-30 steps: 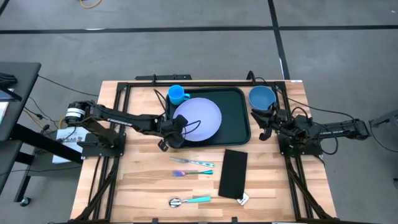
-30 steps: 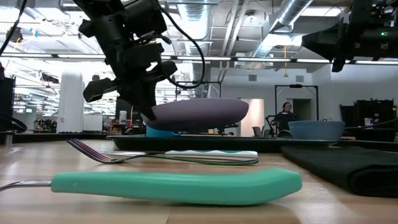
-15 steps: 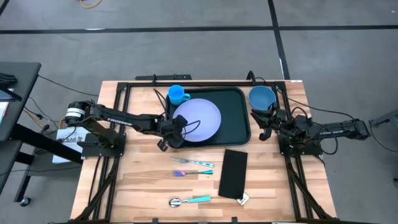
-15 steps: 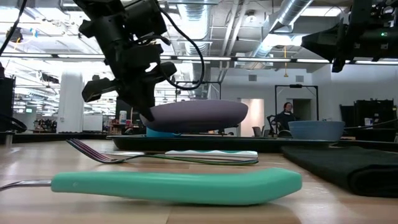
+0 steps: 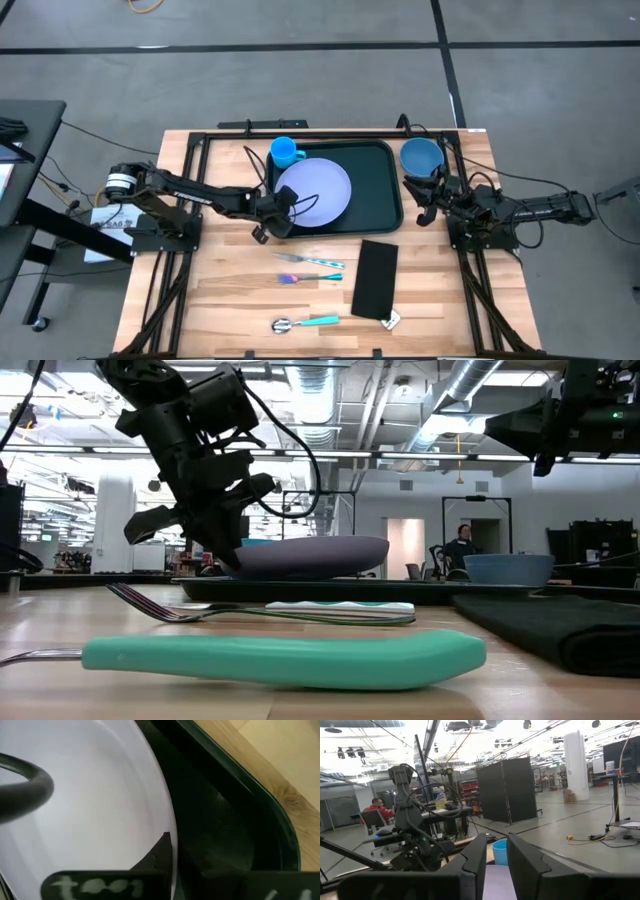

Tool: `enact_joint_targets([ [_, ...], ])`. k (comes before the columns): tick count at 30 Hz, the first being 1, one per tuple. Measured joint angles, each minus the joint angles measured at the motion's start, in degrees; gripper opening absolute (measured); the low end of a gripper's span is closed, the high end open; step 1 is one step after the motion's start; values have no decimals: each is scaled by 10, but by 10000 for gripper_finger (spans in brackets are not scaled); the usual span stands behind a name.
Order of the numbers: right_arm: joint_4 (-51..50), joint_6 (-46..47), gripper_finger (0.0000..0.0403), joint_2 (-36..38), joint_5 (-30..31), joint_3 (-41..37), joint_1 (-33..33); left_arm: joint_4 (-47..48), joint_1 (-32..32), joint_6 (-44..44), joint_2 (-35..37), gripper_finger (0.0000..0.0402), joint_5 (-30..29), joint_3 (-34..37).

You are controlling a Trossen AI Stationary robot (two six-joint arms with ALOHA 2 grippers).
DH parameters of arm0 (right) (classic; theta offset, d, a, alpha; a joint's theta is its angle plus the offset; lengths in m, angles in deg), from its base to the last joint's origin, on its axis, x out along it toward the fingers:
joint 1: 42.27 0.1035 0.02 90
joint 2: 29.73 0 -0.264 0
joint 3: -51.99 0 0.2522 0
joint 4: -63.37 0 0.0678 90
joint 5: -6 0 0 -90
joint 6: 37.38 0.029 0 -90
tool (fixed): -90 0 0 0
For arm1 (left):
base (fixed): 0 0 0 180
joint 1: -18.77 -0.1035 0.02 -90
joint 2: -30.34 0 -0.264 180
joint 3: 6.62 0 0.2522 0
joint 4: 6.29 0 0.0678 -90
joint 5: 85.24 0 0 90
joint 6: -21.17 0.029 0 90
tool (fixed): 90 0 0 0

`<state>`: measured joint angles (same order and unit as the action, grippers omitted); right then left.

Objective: Set up tray
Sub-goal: Put the white plate on the black tray, then put the light blue bowl on the white plate

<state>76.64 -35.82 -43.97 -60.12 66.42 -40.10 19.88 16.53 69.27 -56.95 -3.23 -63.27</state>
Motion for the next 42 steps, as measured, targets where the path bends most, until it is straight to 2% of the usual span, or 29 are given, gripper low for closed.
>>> enact_joint_targets([
  [14,0,0,68,0,0,0,0,0,0,2,0,0,-3,0],
  [25,0,0,68,0,0,0,0,0,0,-11,0,33,-4,0],
  [38,0,0,68,0,0,0,0,1,0,-33,0,36,15,0],
  [42,0,0,68,0,0,0,0,5,0,-43,0,36,-6,-3],
])
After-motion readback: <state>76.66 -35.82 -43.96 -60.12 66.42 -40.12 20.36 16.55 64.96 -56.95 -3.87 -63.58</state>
